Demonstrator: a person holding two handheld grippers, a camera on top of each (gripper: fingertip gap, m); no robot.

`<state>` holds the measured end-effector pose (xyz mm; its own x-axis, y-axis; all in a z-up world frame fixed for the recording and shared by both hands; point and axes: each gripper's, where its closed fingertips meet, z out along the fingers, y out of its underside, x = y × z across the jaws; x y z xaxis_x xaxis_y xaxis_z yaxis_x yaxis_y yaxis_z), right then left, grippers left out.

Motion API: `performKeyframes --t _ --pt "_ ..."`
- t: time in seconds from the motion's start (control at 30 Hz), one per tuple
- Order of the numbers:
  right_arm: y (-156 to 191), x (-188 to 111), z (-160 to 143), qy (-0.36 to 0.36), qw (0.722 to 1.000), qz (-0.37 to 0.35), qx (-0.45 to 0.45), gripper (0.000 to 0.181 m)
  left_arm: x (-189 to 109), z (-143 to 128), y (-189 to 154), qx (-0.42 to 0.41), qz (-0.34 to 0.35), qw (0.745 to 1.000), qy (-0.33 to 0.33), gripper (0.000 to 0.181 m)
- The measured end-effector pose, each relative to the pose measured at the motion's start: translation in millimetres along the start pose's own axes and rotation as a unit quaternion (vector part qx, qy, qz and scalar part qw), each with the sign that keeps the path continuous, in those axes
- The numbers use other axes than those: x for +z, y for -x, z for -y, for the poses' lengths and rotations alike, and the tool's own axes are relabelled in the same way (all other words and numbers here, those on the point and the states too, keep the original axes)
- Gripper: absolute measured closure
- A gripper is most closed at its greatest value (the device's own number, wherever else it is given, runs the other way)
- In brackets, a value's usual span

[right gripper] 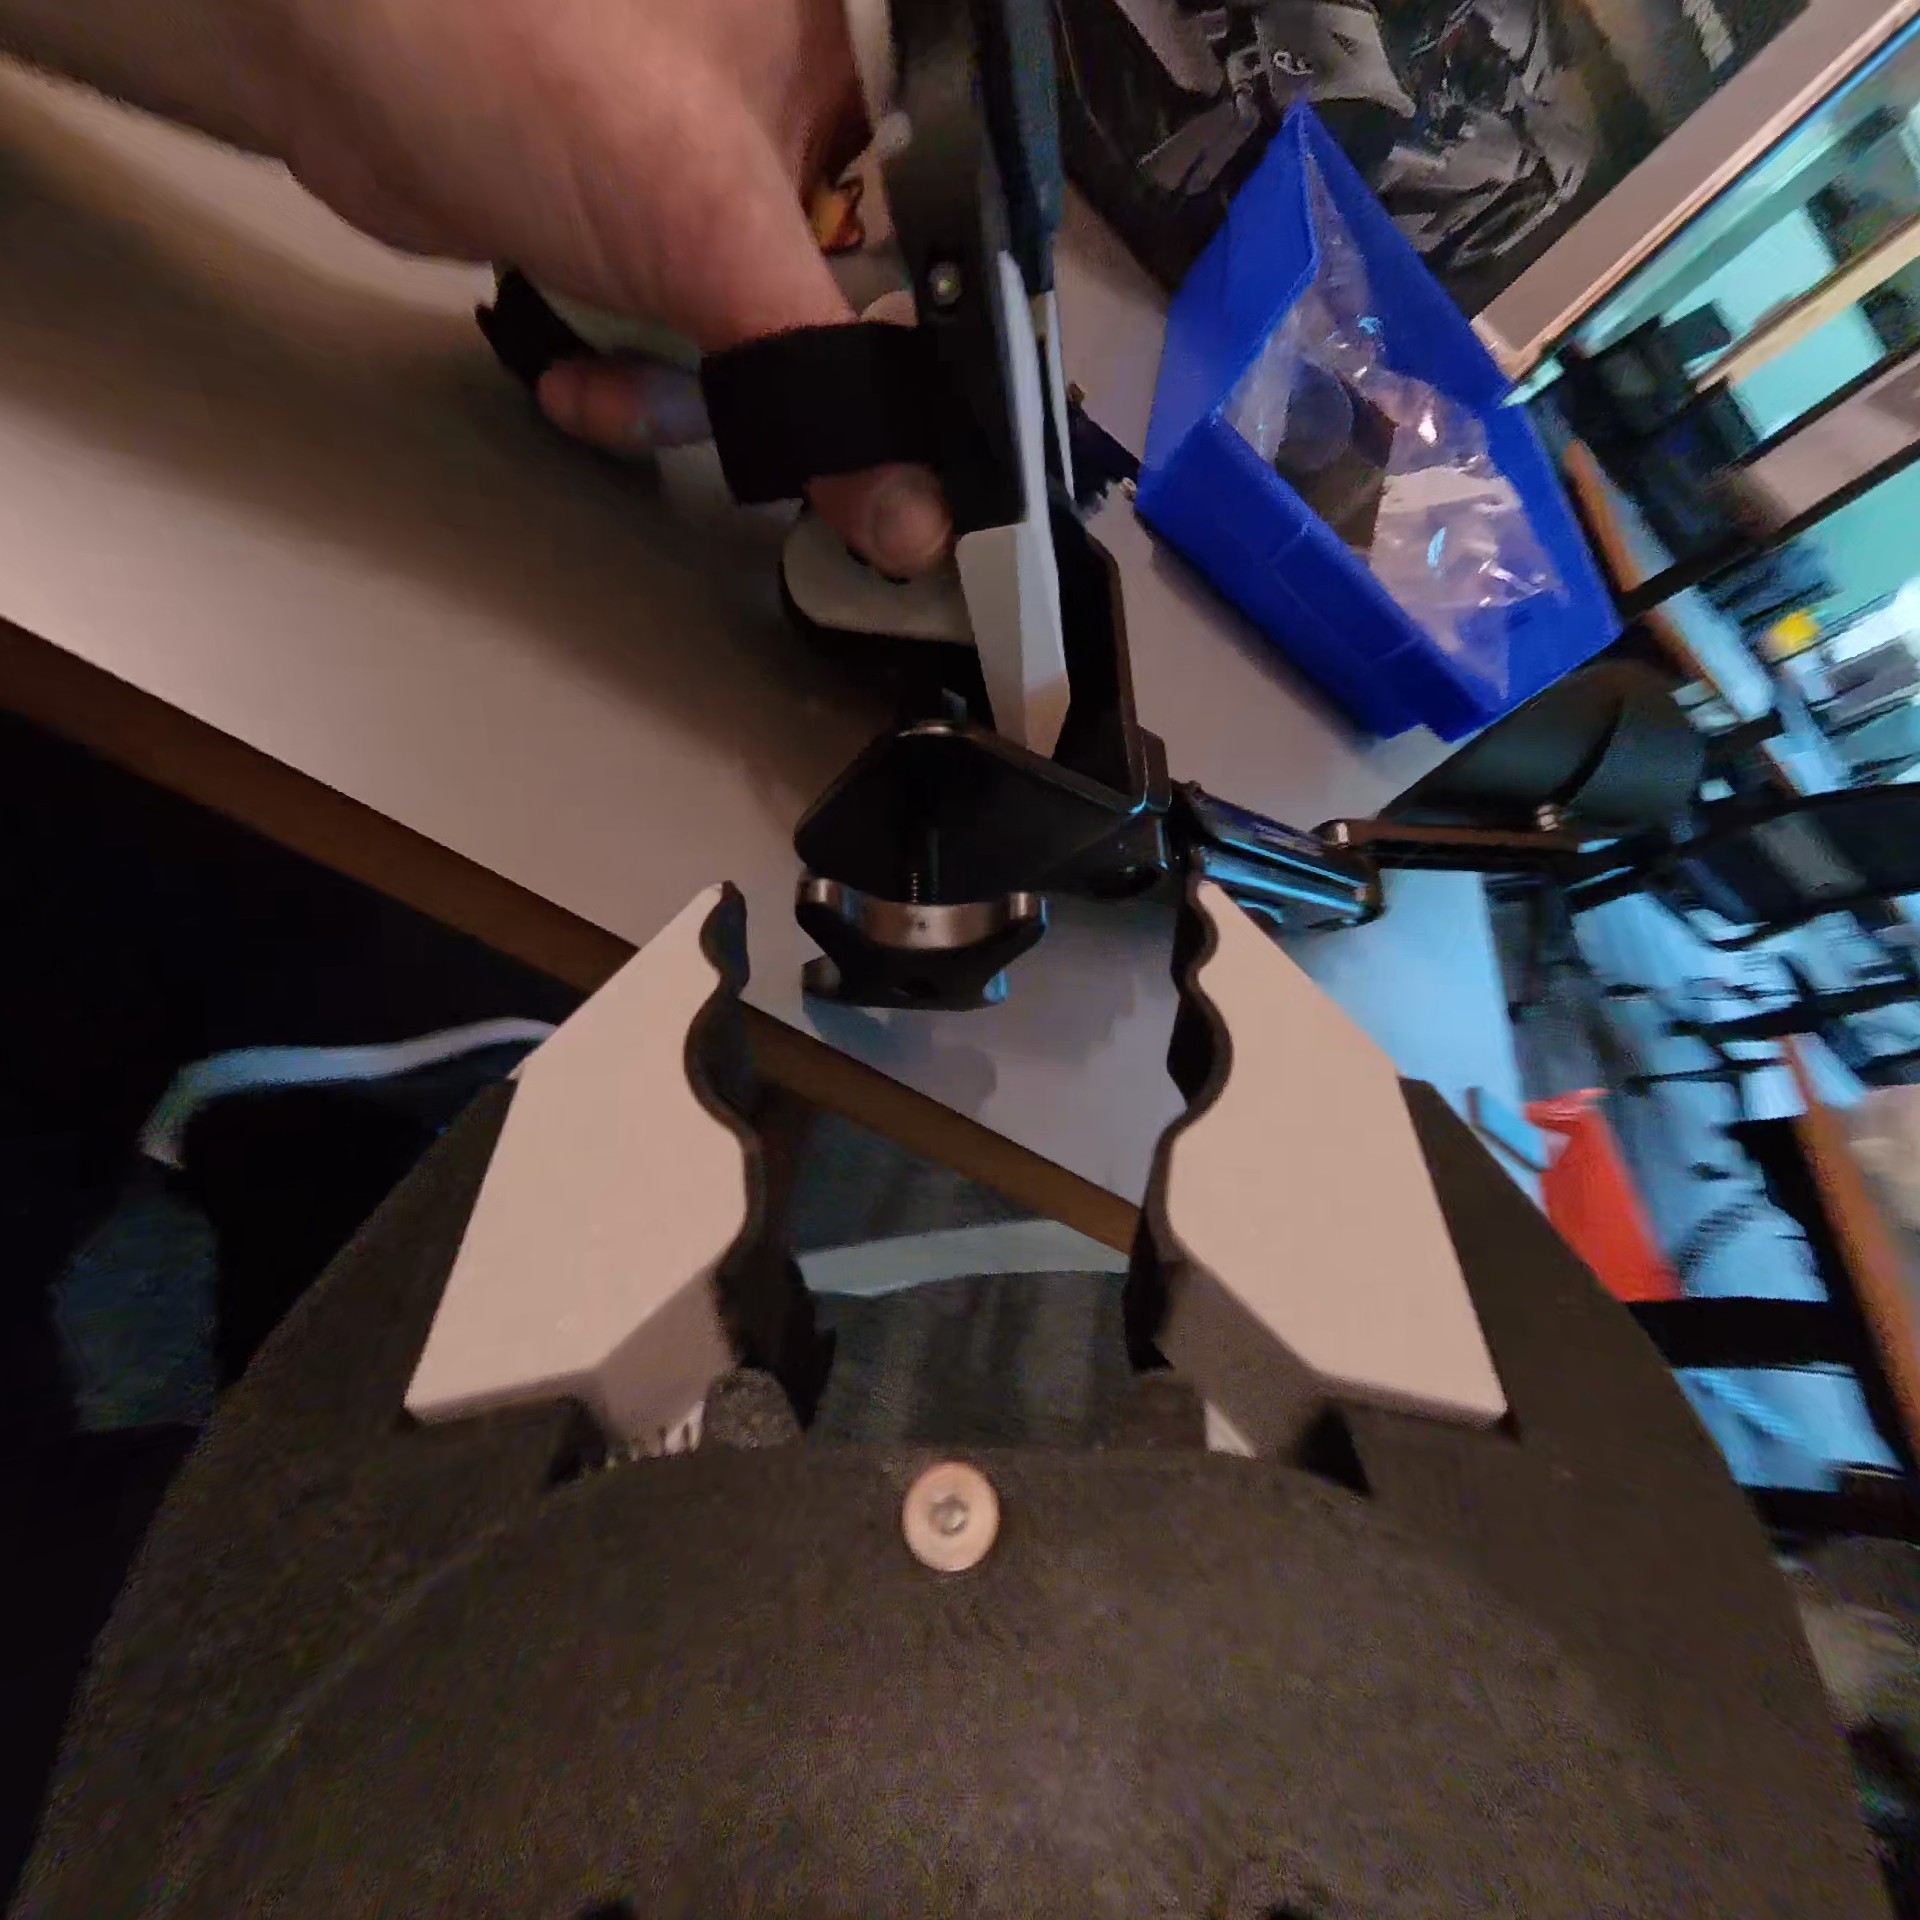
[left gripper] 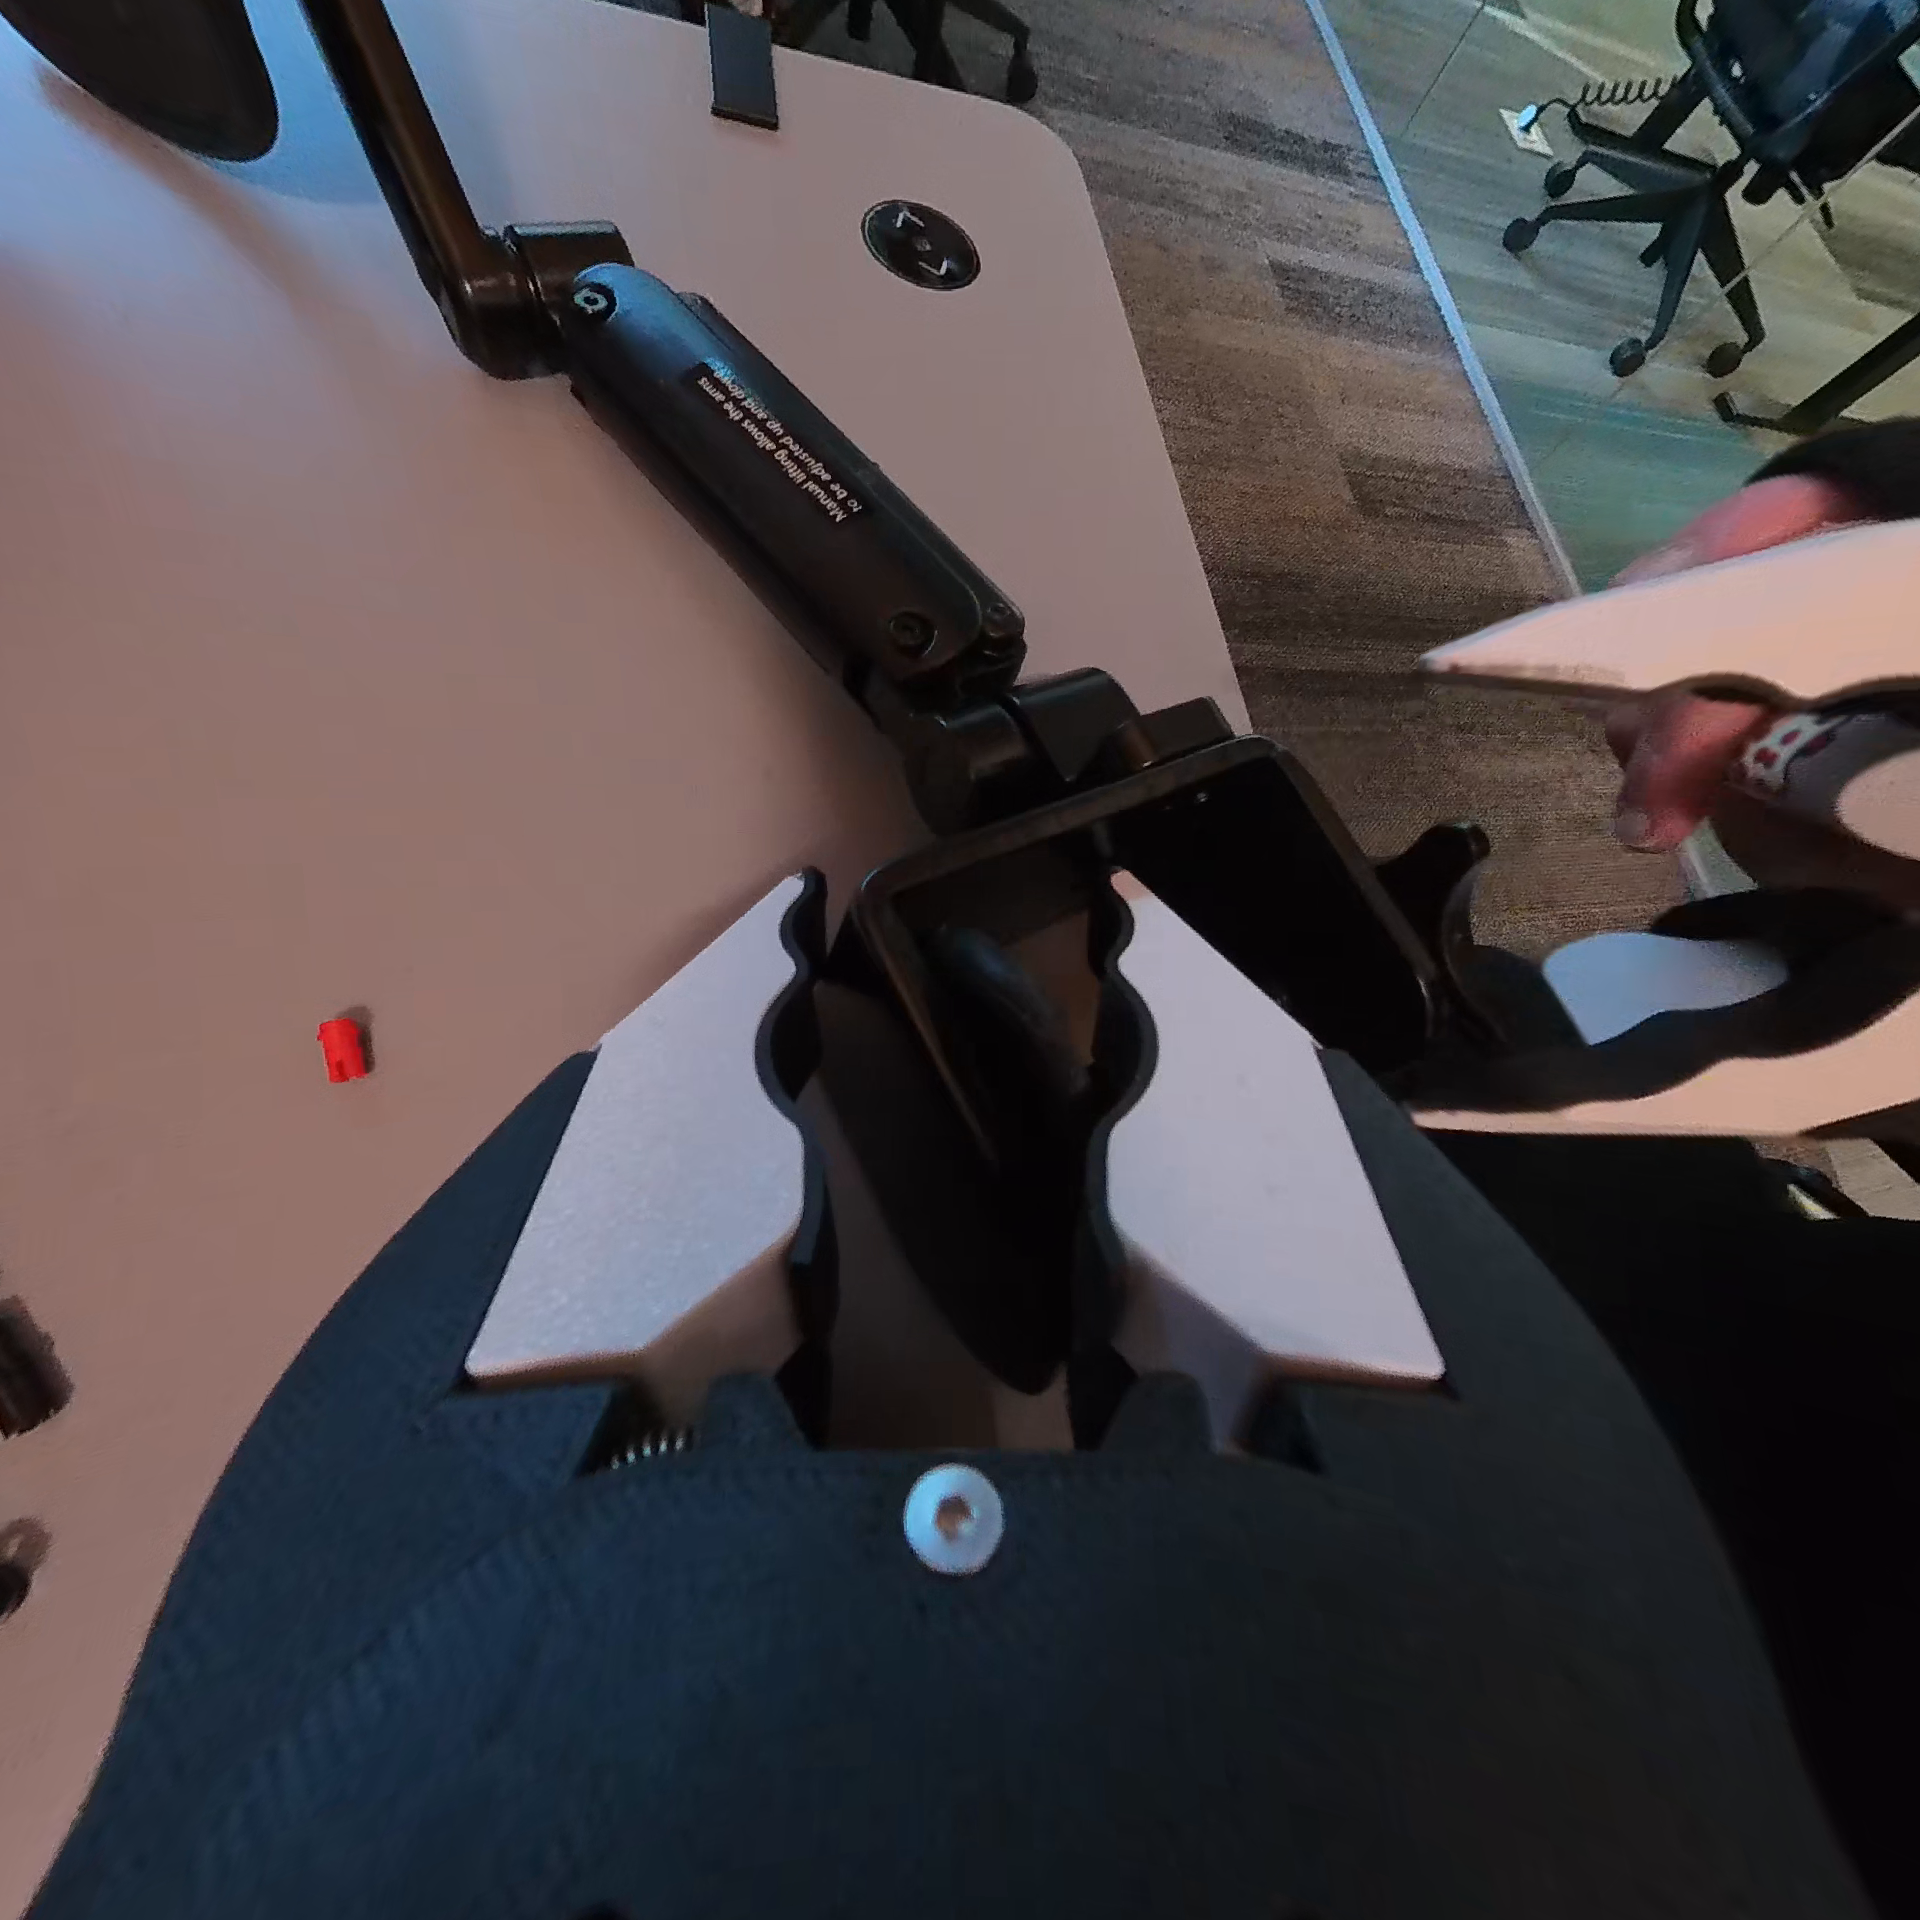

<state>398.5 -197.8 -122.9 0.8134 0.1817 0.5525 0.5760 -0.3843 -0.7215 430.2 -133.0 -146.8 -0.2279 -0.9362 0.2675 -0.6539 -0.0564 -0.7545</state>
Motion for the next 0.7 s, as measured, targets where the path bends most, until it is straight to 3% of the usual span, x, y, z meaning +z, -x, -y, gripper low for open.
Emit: performKeyframes --t 0.13,0.23,0.37,0.4,0.57,0.7 --pt "-5 -7 0 -0.038 0.985 0.063 0.159 0.111 0 0 0 0.000 -0.003 1.000 -0.002 0.131" --pt "4 -5 4 -0.083 0.931 0.168 0.313 0.118 0 1 -1 -0.007 -0.012 1.000 -0.005 0.130" --pt "5 4 -4 -0.084 0.894 0.194 0.394 0.122 -1 1 -2 -0.009 -0.017 1.000 -0.009 0.129" --pt "6 4 -1 -0.093 0.889 0.202 0.400 0.130 -1 1 -3 -0.008 -0.016 1.000 -0.007 0.129" --pt "2 6 -1 -0.089 0.917 0.161 0.354 0.154 -1 0 -3 -0.007 -0.018 1.000 -0.005 0.129" --pt "1 6 -1 -0.075 0.958 0.112 0.252 0.159 0 0 -3 -0.007 -0.018 1.000 -0.001 0.130"
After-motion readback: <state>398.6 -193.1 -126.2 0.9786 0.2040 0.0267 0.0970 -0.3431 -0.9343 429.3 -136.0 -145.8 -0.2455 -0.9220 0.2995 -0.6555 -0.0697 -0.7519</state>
